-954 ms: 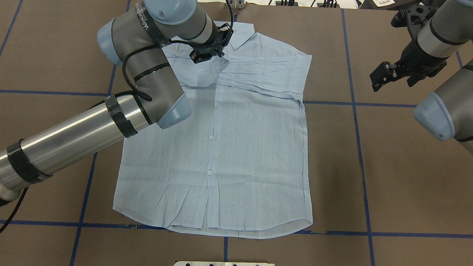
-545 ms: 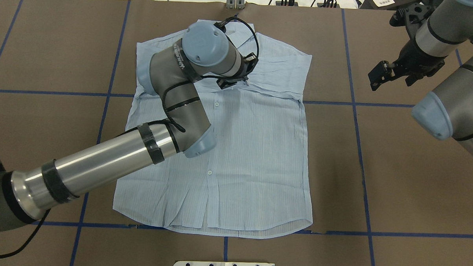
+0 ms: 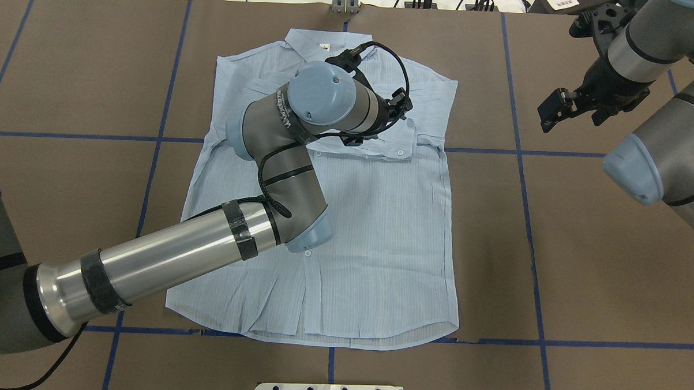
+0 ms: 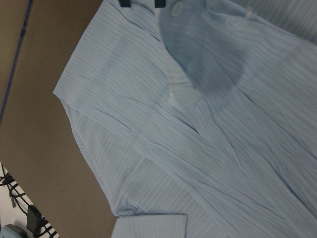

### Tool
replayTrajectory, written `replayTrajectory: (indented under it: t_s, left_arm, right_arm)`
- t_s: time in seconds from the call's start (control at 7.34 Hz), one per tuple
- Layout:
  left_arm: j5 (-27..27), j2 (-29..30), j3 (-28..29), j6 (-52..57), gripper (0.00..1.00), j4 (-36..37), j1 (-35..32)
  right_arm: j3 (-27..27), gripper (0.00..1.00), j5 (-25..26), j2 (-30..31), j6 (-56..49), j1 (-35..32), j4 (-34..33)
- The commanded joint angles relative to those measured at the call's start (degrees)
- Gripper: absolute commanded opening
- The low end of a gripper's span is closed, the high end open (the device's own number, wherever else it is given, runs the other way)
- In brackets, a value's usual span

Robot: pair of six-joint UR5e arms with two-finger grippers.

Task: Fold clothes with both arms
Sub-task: 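Fold the held sleeve across the chest with the left gripper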

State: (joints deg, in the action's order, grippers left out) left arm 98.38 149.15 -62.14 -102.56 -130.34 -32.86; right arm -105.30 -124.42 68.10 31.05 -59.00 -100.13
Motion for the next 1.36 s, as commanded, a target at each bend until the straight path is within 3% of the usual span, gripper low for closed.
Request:
replayTrajectory:
  t_s: [0.0,0.27,0.55,0.82,1.23]
  left_arm:
    - [-0.03,-0.62,-0.18,1.83,1.00,0.00,-0.88]
    - [0.41,-4.20,-3.50,4.27,1.00,0.52,-4.12]
    - [-0.38,-7.37,-3.43,15.05,0.99,1.23,-8.69]
    - [-8.16,-9.66,-2.90,27.61,0.93,1.40,-10.90]
    - [-12.05,-10.28,2.71,35.56,0.86,1.14,-11.79]
  right_arm:
    - [-0.25,1.00,-0.12,-0.16,0.16,0.03,0.11]
    - [-0.26,1.00,-1.52,-0.24,0.33,0.03,0.37]
    - [-0.08,1.00,-1.52,-1.73,2.17,0.38,0.73]
    - [0.01,1.00,-1.52,-3.31,5.59,1.16,0.73]
    - [0.09,1.00,-1.44,-3.49,6.84,2.22,0.73]
